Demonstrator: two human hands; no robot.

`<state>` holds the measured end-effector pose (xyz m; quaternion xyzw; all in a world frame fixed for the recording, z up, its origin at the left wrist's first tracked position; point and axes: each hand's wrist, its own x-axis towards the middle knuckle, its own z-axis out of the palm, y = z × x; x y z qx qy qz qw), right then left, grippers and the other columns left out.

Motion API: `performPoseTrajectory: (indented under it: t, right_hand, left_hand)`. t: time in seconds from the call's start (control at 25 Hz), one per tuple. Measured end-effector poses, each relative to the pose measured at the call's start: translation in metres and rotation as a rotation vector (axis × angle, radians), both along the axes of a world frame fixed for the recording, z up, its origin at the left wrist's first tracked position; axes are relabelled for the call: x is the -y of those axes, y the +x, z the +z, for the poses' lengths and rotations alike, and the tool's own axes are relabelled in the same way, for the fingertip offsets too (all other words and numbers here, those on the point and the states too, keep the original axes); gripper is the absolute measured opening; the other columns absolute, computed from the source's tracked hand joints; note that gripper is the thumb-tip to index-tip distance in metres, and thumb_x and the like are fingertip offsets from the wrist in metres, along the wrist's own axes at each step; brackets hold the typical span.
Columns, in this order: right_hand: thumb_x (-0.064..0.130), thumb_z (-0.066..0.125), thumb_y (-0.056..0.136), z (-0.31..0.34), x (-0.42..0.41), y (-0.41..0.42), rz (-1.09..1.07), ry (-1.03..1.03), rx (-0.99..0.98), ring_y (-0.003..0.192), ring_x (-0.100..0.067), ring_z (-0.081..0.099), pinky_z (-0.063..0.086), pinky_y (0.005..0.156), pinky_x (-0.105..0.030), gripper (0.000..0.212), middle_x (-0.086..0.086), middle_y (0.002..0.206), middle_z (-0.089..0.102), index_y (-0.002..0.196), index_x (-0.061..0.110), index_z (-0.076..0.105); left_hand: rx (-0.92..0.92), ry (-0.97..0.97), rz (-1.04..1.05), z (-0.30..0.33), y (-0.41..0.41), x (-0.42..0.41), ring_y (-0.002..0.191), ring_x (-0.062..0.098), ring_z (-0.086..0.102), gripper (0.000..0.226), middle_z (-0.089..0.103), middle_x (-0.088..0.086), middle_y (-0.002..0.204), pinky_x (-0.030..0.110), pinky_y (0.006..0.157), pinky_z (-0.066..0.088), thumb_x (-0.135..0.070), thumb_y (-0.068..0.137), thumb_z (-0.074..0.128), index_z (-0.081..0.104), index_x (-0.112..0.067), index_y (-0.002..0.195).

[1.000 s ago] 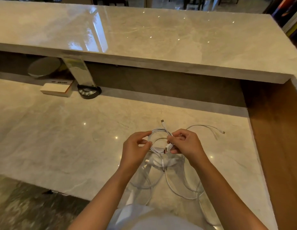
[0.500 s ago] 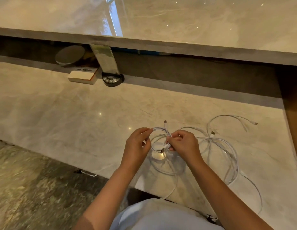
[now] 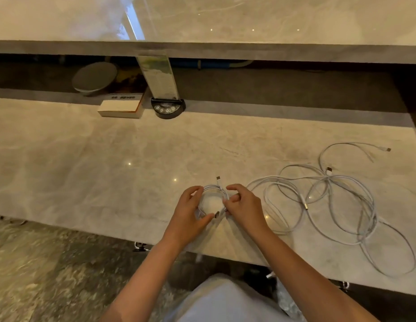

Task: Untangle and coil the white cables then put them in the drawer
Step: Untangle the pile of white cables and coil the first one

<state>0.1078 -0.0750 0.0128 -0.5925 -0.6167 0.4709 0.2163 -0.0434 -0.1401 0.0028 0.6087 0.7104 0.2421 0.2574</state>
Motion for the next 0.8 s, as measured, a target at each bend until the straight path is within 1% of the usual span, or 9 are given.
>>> performPoseTrajectory:
  t: [0.04,0.16,0.28,0.36,0.44,0.48,0.56,0.68,0.8]
  right_hand:
    - [0.012,0.066,0.082,-0.003,0.002,-0.003,0.035,0.053,0.042,0.069,-0.013,0.061,0.046,0.062,-0.015,0.027,0.001,0.074,0.062,0.109,0.015,0.064]
    - [0.013,0.061,0.085,-0.012,0.008,-0.007,0.158,0.167,0.151,0.083,-0.02,0.063,0.049,0.076,-0.027,0.032,-0.009,0.092,0.068,0.117,0.012,0.061]
    - [0.019,0.057,0.089,-0.02,0.016,-0.005,0.293,0.311,0.326,0.094,-0.024,0.061,0.046,0.075,-0.028,0.036,-0.011,0.107,0.064,0.124,0.011,0.055]
    - [0.017,0.067,0.082,-0.026,0.02,-0.001,0.361,0.489,0.433,0.094,-0.028,0.063,0.052,0.071,-0.032,0.042,-0.014,0.11,0.064,0.122,0.006,0.056]
    - [0.017,0.072,0.076,-0.033,0.023,0.005,0.418,0.692,0.531,0.103,-0.031,0.063,0.055,0.077,-0.036,0.048,-0.016,0.12,0.062,0.12,0.004,0.058]
    - [0.022,0.064,0.081,-0.034,0.025,0.007,0.482,0.734,0.58,0.114,-0.03,0.057,0.052,0.087,-0.04,0.045,-0.015,0.129,0.058,0.123,0.006,0.056]
    - [0.035,0.039,0.089,-0.038,0.029,0.014,0.571,0.76,0.662,0.133,-0.026,0.036,0.035,0.105,-0.048,0.049,-0.01,0.144,0.043,0.132,0.012,0.047]
    - [0.048,0.03,0.09,-0.046,0.034,0.022,0.638,0.699,0.735,0.14,-0.021,0.017,0.014,0.108,-0.052,0.061,-0.005,0.152,0.028,0.142,0.018,0.031]
    - [0.052,0.029,0.089,-0.046,0.034,0.024,0.671,0.673,0.771,0.14,-0.02,0.022,0.012,0.107,-0.054,0.064,-0.004,0.152,0.029,0.143,0.019,0.03]
  left_hand:
    - [-0.01,-0.002,-0.03,-0.004,-0.004,0.001,0.128,0.019,0.038,0.072,0.04,0.01,0.139,0.022,0.106,0.032,-0.022,0.079,0.072,0.037,-0.008,0.14]
    - [-0.091,-0.024,-0.093,-0.011,-0.01,0.005,0.13,0.019,0.038,0.073,0.036,0.009,0.144,0.015,0.102,0.026,-0.025,0.082,0.069,0.032,-0.008,0.142]
    - [-0.28,0.005,-0.153,-0.013,-0.012,0.008,0.121,0.028,0.05,0.069,0.048,0.016,0.137,0.03,0.098,0.04,-0.034,0.082,0.065,0.038,-0.005,0.138]
    - [-0.402,-0.016,-0.173,-0.015,-0.011,0.009,0.118,0.029,0.052,0.062,0.054,0.015,0.134,0.041,0.094,0.047,-0.045,0.088,0.047,0.042,-0.006,0.135]
    - [-0.501,-0.055,-0.168,-0.02,-0.012,0.013,0.129,0.025,0.043,0.06,0.048,0.01,0.141,0.048,0.099,0.041,-0.05,0.096,0.02,0.038,-0.011,0.139]
    - [-0.528,-0.077,-0.162,-0.024,-0.013,0.015,0.135,0.023,0.034,0.061,0.043,0.008,0.145,0.05,0.104,0.035,-0.05,0.097,0.012,0.033,-0.015,0.142]
    - [-0.55,-0.111,-0.166,-0.029,-0.014,0.017,0.14,0.018,0.017,0.06,0.032,0.004,0.151,0.05,0.112,0.021,-0.051,0.096,0.007,0.024,-0.02,0.145]
    - [-0.586,-0.132,-0.183,-0.031,-0.014,0.017,0.141,0.019,0.013,0.059,0.028,0.004,0.153,0.05,0.11,0.01,-0.052,0.096,0.009,0.024,-0.024,0.146]
    - [-0.597,-0.172,-0.193,-0.029,-0.015,0.016,0.143,0.02,0.016,0.061,0.026,0.004,0.154,0.055,0.11,0.017,-0.054,0.094,0.007,0.023,-0.027,0.146]
